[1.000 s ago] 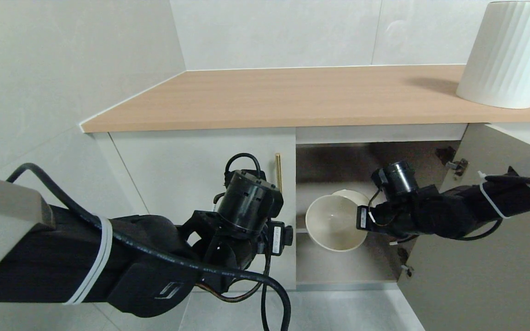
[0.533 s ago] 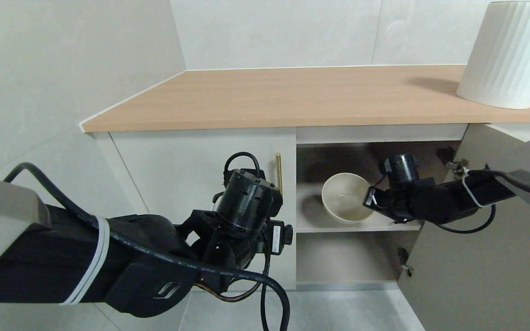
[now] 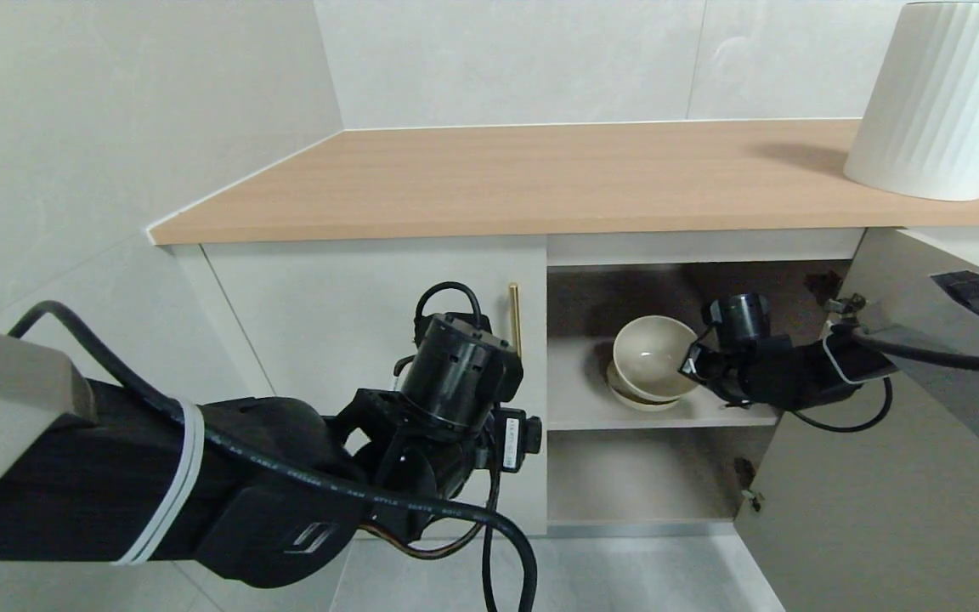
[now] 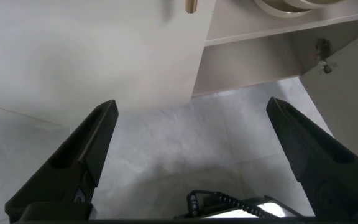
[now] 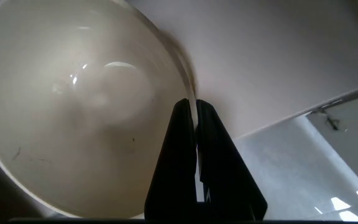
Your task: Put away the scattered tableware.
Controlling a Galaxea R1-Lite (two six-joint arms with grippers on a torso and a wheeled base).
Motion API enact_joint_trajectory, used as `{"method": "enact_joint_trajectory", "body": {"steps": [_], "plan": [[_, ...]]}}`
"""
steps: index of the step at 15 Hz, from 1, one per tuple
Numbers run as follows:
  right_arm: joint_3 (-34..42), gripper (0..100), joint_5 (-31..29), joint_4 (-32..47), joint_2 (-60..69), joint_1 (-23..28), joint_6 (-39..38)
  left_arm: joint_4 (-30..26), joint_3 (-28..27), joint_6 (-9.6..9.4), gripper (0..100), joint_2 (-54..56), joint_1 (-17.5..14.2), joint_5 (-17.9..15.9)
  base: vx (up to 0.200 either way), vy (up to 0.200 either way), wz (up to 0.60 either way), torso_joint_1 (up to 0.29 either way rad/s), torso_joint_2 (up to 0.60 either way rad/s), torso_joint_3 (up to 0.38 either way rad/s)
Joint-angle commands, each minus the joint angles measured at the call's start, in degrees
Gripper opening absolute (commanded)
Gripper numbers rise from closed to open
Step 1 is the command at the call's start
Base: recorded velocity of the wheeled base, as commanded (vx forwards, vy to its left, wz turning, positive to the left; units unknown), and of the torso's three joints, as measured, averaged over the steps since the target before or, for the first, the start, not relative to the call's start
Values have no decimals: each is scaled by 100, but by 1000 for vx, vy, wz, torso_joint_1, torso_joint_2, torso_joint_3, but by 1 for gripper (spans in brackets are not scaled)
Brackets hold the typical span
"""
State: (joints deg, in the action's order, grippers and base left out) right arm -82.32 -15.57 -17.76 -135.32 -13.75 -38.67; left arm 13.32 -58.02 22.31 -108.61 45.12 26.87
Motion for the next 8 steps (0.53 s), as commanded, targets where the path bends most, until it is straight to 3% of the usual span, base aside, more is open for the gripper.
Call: {"method": "enact_joint_trajectory", "body": {"steps": [1, 8], "plan": [[-144, 0, 1, 1, -188, 39, 8, 12, 1, 10, 100, -20, -3, 3, 0, 0, 0, 0, 0, 0], [-363, 0, 1, 1, -364, 39, 35, 12, 1, 10, 100, -29, -3, 3, 0, 0, 0, 0, 0, 0]]}}
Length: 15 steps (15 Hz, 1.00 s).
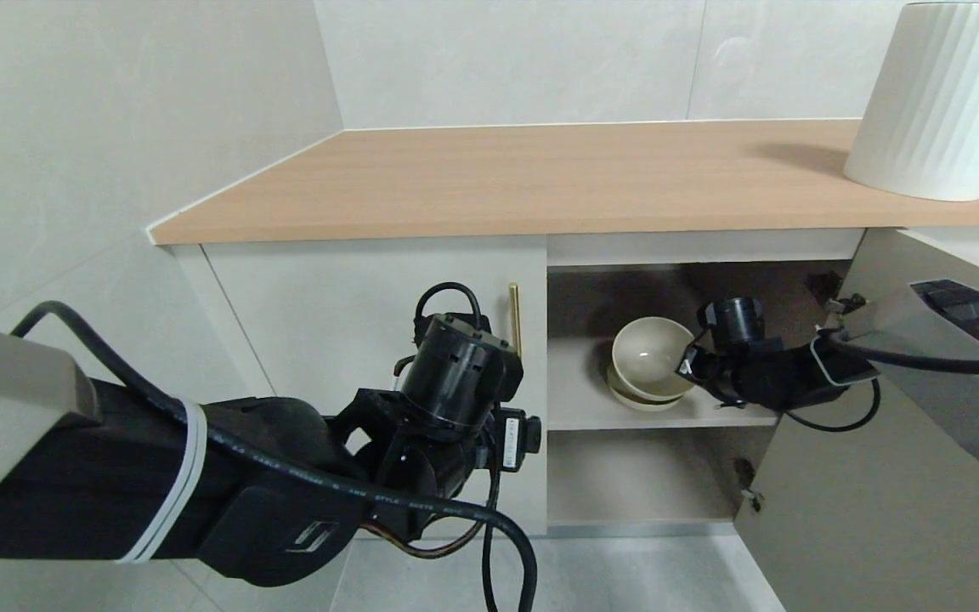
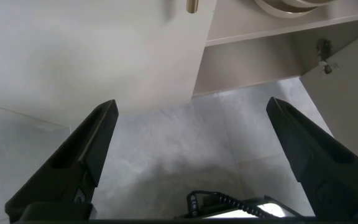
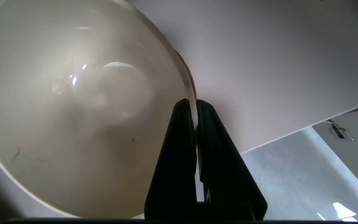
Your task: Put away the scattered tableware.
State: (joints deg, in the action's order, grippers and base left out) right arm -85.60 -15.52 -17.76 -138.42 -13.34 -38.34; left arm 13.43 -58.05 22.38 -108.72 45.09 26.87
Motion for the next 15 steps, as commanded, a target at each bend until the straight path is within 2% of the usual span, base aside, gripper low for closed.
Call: {"method": "enact_joint_trajectory", "body": {"steps": [1, 15], "plan": [[-71, 0, 5, 1, -62, -11, 2, 1, -4, 3, 100, -18, -1, 3, 0, 0, 0, 0, 0, 0], [-194, 0, 40, 27, -176, -37, 81, 1, -4, 3, 100, -36, -18, 3, 0, 0, 0, 0, 0, 0]]}}
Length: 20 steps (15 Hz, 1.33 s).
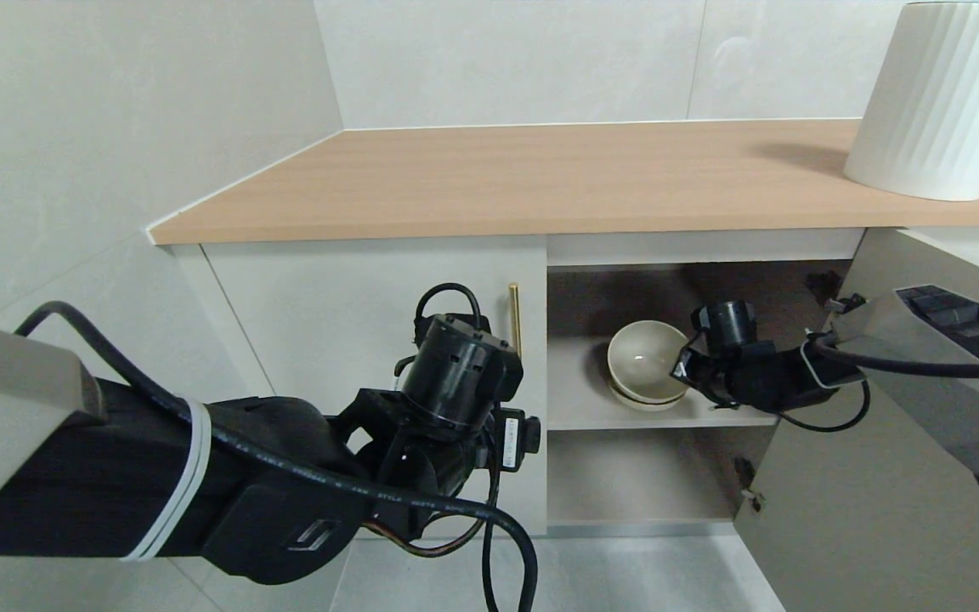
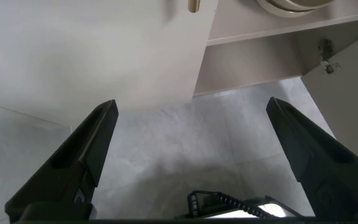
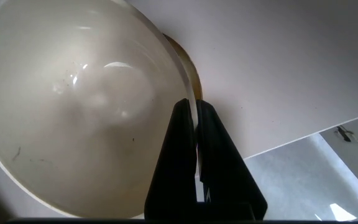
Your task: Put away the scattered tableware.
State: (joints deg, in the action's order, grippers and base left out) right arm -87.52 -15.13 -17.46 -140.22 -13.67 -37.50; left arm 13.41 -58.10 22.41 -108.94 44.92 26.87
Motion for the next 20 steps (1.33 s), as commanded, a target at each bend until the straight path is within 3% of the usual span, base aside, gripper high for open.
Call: {"method": "enact_joint_trajectory", "body": {"steps": [1, 2, 10, 12, 14, 18, 20], "plan": [[-2, 0, 1, -3, 3, 4, -3, 4, 0, 1, 100, -14, -1, 3, 0, 0, 0, 0, 0, 0], [-2, 100, 1, 5, 3, -5, 6, -5, 0, 1, 100, -14, -1, 3, 0, 0, 0, 0, 0, 0], [77, 100, 19, 129, 205, -22, -3, -5, 9, 27, 100, 4, -19, 3, 0, 0, 0, 0, 0, 0], [323, 100, 177, 1016, 926, -110, -38, -5, 18, 115, 100, 180, -89, -6, 0, 0, 0, 0, 0, 0], [894, 100, 801, 1904, 1910, -251, -12, -5, 124, 115, 100, 593, -273, -6, 0, 0, 0, 0, 0, 0], [2054, 100, 1196, 2695, 4072, -611, 243, -23, 748, 45, 100, 2052, -950, -68, 0, 0, 0, 0, 0, 0], [2573, 100, 1196, 3082, 5092, -848, 269, -172, 1108, 45, 100, 2711, -959, -261, 0, 0, 0, 0, 0, 0]]}}
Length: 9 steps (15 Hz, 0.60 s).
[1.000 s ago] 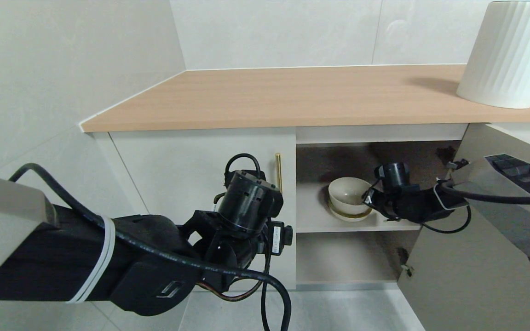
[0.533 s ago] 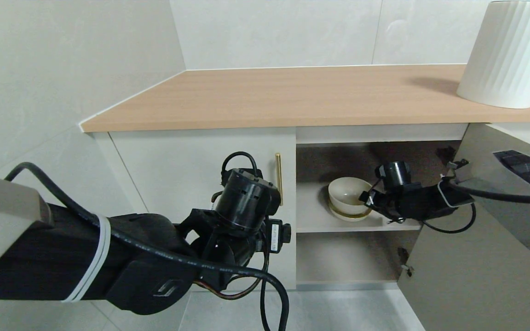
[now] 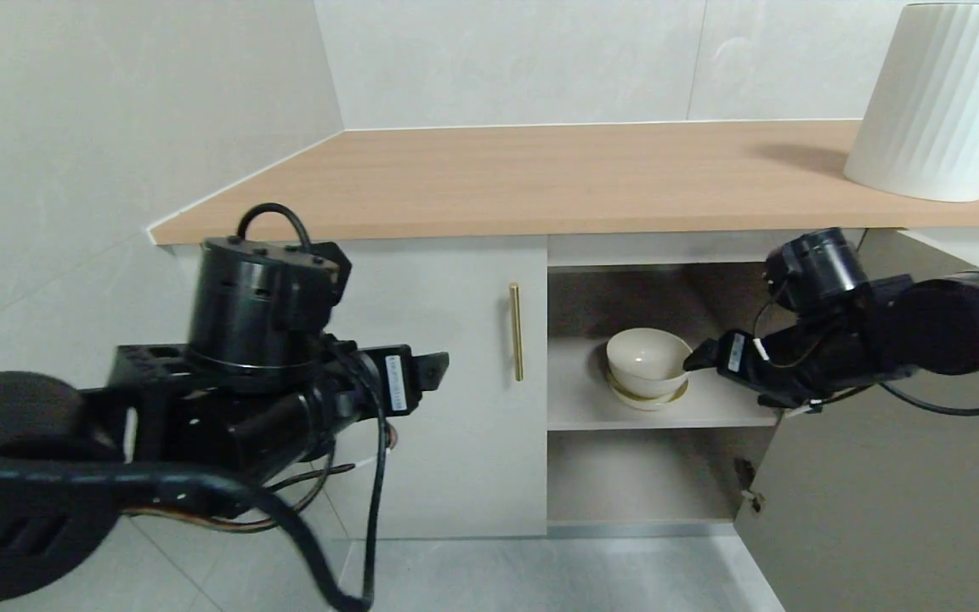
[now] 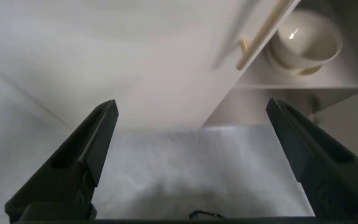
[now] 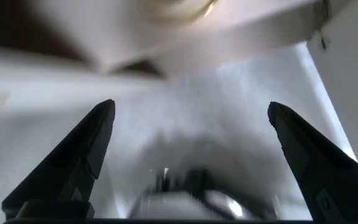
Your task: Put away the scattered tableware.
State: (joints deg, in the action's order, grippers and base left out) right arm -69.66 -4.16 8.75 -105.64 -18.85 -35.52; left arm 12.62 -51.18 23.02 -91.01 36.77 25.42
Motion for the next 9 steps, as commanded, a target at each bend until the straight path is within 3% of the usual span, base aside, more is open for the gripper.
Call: {"method": "enact_joint_trajectory", "body": {"steps": [1, 4, 6, 9], "plan": [[963, 100, 117, 575, 2013, -400, 160, -216, 582, -16, 100, 1174, -143, -248, 0, 0, 0, 0, 0, 0], [1253, 100, 161, 891, 2549, -559, 318, -339, 1083, -34, 100, 1429, -407, -397, 0, 0, 0, 0, 0, 0], [1367, 100, 82, 1217, 2760, -796, 617, -339, 1224, -131, 100, 1481, -416, -397, 0, 0, 0, 0, 0, 0], [1437, 100, -15, 1260, 3146, -822, 819, -330, 1294, -122, 100, 1350, -416, -397, 0, 0, 0, 0, 0, 0]]}}
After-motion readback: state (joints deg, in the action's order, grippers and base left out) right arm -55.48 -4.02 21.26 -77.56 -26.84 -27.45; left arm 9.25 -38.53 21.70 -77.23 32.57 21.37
